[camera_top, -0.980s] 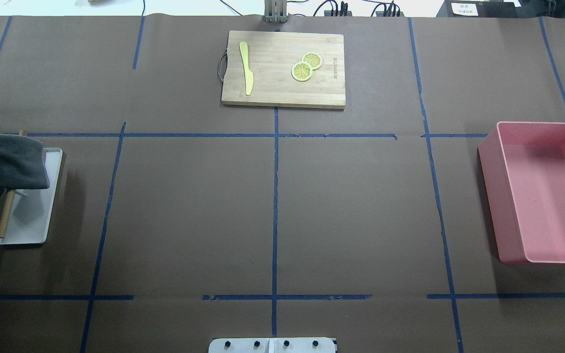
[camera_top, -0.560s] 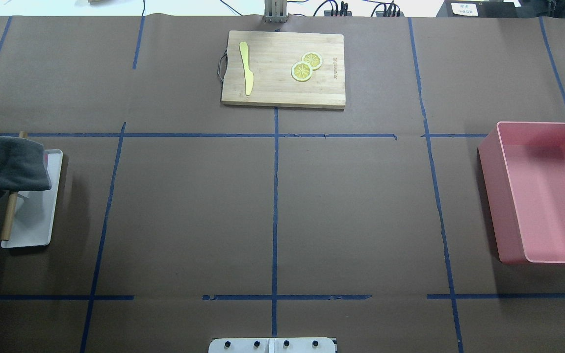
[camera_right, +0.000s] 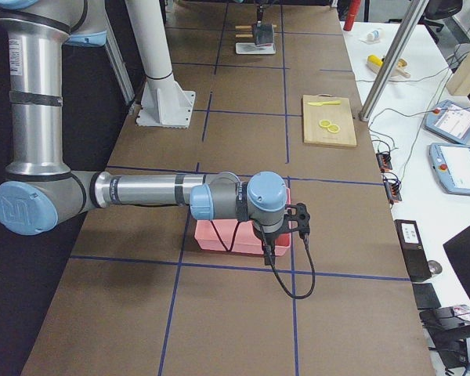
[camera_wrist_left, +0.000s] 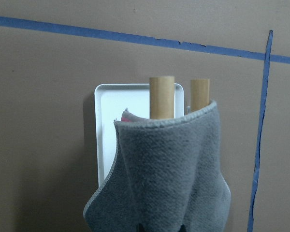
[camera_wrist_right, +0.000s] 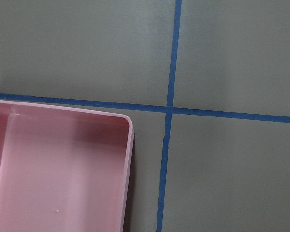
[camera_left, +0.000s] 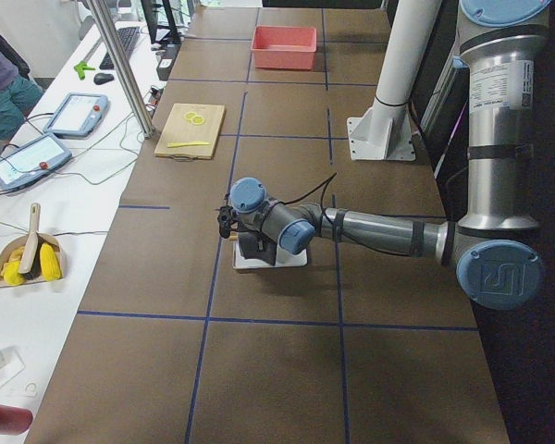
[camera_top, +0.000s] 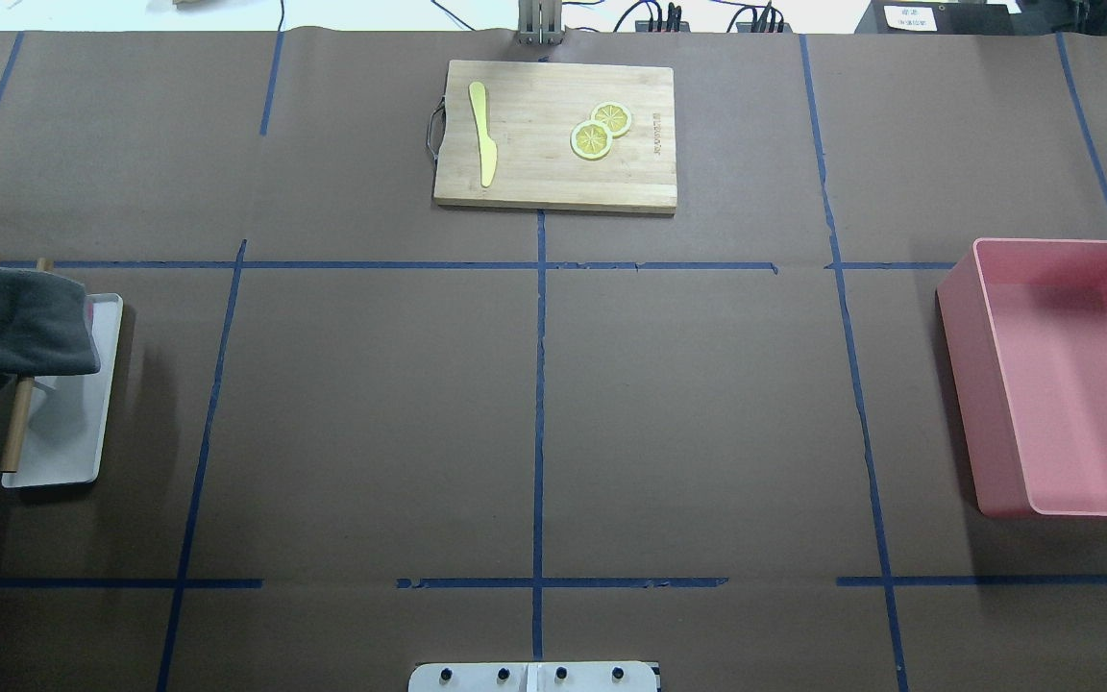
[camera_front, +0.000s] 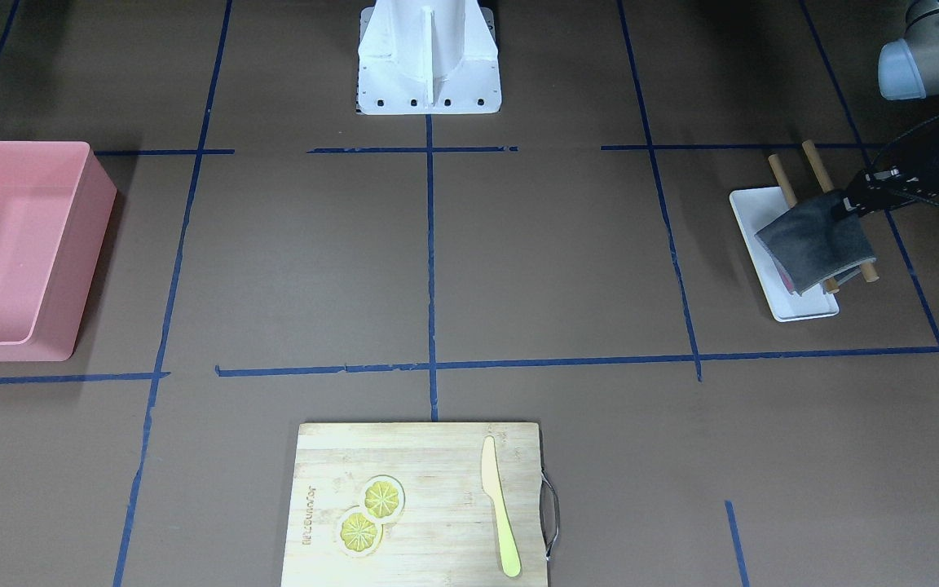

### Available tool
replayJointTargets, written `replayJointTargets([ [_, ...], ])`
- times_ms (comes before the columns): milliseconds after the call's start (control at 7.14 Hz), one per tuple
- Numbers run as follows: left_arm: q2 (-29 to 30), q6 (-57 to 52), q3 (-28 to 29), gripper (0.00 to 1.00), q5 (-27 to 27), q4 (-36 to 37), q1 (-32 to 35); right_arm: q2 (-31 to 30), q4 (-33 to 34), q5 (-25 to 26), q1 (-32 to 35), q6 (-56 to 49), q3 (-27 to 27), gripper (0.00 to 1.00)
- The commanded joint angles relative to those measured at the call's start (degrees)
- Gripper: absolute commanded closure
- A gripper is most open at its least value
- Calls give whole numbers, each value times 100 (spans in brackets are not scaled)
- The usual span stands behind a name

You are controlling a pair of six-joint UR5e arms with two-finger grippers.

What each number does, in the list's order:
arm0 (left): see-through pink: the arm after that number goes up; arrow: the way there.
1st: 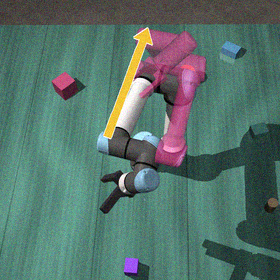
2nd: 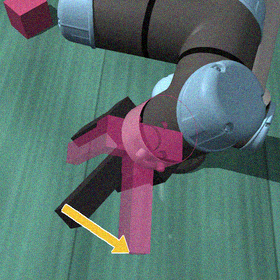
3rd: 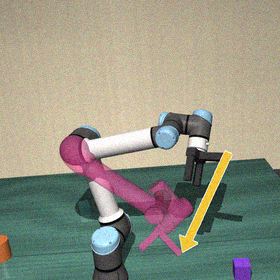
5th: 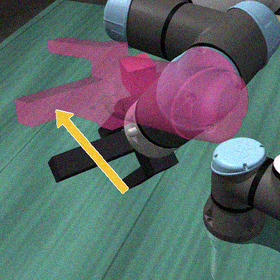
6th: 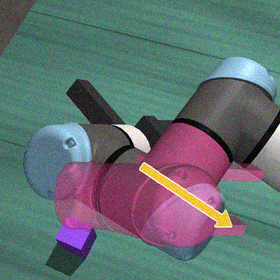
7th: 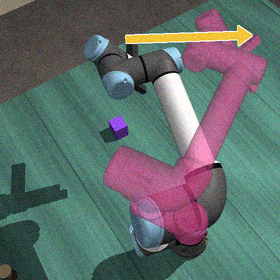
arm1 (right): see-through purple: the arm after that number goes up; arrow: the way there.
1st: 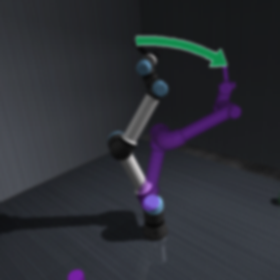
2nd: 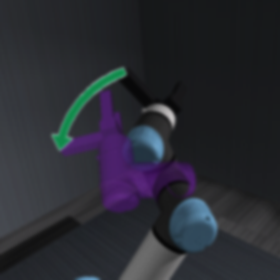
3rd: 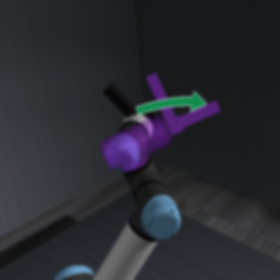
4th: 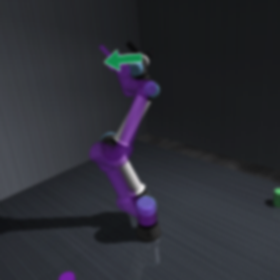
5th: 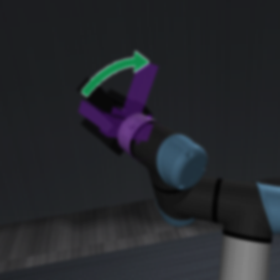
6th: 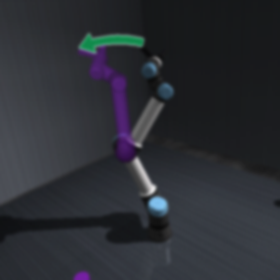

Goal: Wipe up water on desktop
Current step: 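Close the left gripper on the grey towel's edge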

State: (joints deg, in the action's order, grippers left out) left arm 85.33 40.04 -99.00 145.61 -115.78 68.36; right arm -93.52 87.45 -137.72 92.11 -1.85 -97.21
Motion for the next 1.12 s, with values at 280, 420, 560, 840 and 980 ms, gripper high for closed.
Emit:
replayJointTargets([
  [280, 2, 3, 47, 72, -24, 3, 2, 0, 0, 0, 0, 0, 0, 0],
  [420, 19, -5, 65, 67, -41, 3, 2, 0, 0, 0, 0, 0, 0, 0],
  [560, 19, 3, 74, 63, -42, 3, 2, 0, 0, -9, 0, 0, 0, 0],
  [840, 19, 3, 74, 63, -50, 3, 2, 0, 0, 0, 0, 0, 0, 0],
  [980, 19, -5, 74, 63, -59, 3, 2, 0, 0, -9, 0, 0, -9, 0],
])
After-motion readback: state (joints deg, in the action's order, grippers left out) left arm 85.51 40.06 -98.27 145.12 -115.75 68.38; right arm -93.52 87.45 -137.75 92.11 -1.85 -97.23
